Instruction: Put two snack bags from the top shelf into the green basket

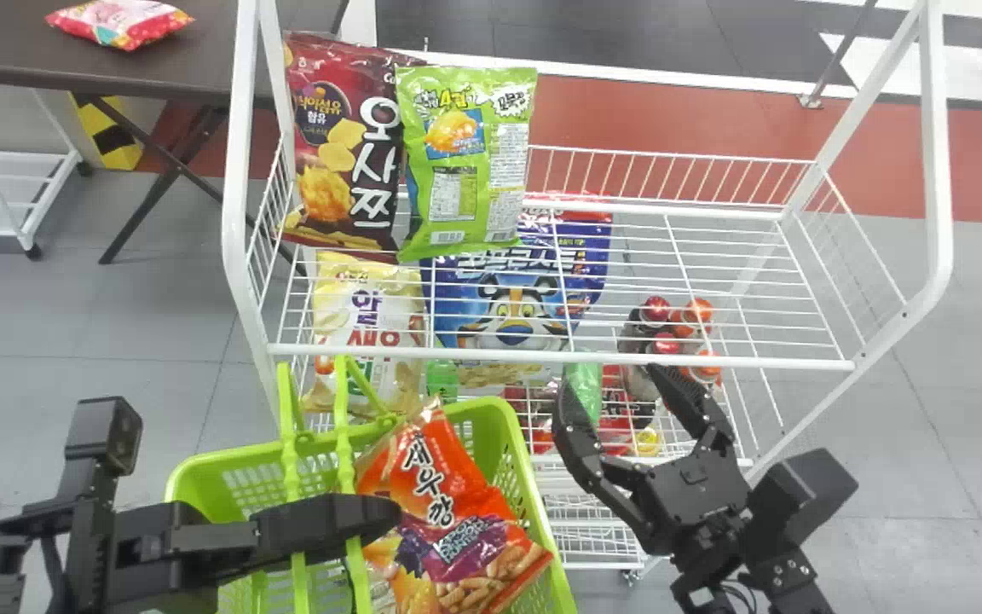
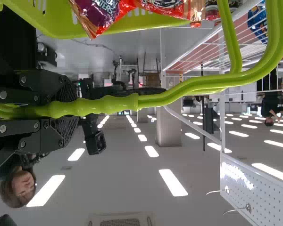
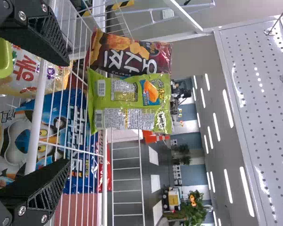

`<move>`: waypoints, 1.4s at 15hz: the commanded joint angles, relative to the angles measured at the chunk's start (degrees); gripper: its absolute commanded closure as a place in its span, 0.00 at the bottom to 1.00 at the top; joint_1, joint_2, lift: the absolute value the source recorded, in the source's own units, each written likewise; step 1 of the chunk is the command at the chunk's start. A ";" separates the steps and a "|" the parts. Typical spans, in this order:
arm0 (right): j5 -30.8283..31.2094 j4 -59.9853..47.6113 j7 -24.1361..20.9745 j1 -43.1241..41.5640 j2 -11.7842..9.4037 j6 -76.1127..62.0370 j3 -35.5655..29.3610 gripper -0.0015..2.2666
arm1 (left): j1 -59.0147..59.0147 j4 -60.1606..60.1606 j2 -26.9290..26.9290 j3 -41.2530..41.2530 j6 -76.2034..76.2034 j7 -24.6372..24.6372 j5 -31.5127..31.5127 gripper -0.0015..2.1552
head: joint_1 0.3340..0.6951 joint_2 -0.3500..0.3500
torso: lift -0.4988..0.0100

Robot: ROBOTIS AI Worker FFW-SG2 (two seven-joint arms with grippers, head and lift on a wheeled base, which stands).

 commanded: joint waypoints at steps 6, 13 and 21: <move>0.81 0.39 -0.78 2.97 0.06 -4.35 -0.49 0.04 | 0.22 -0.18 -0.32 -0.04 0.24 0.09 -0.09 0.99 | 1.00 0.30 | 0.98; 0.81 0.22 -1.39 3.76 0.06 -5.75 -1.63 0.04 | 0.49 -0.18 -0.50 -0.04 0.24 0.18 -0.09 0.99 | 1.00 0.25 | 0.98; 0.29 0.22 -1.57 4.02 0.06 -6.11 -2.25 0.04 | 0.58 -0.53 -0.59 -0.04 0.24 0.18 -0.09 0.99 | 1.00 0.23 | 0.98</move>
